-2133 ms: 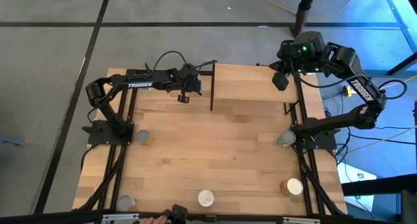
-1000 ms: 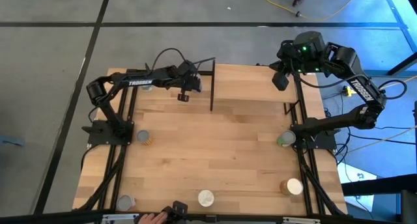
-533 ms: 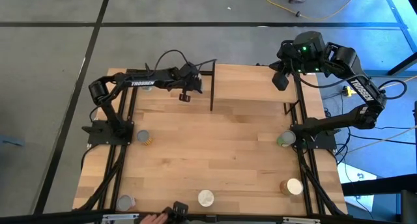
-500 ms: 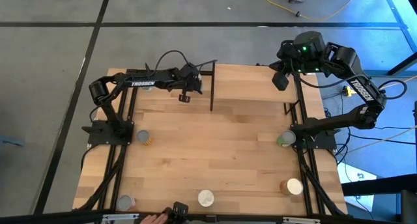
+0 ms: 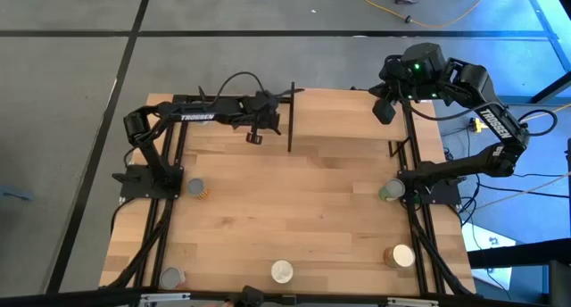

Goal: Pick and place cans onto a shelf
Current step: Put the top blue canned good on the shelf

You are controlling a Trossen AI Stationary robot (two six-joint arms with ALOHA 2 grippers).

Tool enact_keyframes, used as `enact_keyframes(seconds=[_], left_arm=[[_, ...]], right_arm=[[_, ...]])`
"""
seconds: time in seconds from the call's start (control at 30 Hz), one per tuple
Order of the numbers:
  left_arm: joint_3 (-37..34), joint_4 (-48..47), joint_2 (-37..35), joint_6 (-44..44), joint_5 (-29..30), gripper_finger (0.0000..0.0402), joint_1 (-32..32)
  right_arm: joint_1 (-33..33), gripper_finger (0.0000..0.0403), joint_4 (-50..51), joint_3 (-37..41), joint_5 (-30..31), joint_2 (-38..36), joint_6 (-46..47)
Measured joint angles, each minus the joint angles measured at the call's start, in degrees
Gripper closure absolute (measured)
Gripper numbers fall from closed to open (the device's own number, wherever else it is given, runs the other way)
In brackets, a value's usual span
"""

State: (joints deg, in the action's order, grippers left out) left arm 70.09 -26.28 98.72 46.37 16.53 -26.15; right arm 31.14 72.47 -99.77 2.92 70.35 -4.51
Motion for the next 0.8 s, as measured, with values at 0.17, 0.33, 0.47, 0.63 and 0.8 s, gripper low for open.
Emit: enact_keyframes(seconds=[0.17,0.33,0.47,0.63,0.8], left_arm=[[7.79,-8.85,-0.09,-1.68,0.95,0.0401,0.12],[16.82,-18.12,-0.11,-2.54,4.84,0.0401,0.03],[23.93,-24.66,-0.11,-2.41,7.59,0.0401,0.02],[34.02,-30.02,-0.11,-3.42,7.94,0.0401,0.44],[42.55,-30.90,-0.19,-3.82,7.93,0.0401,2.61]], right_arm=[[0.00,0.0398,0.05,0.00,0.00,0.00,-0.02],[0.02,0.0398,0.09,0.00,0.00,0.00,-0.17],[0.02,0.0398,0.11,0.00,0.00,0.00,-0.23],[0.02,0.0398,0.11,0.00,0.00,0.00,-0.31],[0.00,0.0398,0.37,0.00,0.00,0.00,-0.37]])
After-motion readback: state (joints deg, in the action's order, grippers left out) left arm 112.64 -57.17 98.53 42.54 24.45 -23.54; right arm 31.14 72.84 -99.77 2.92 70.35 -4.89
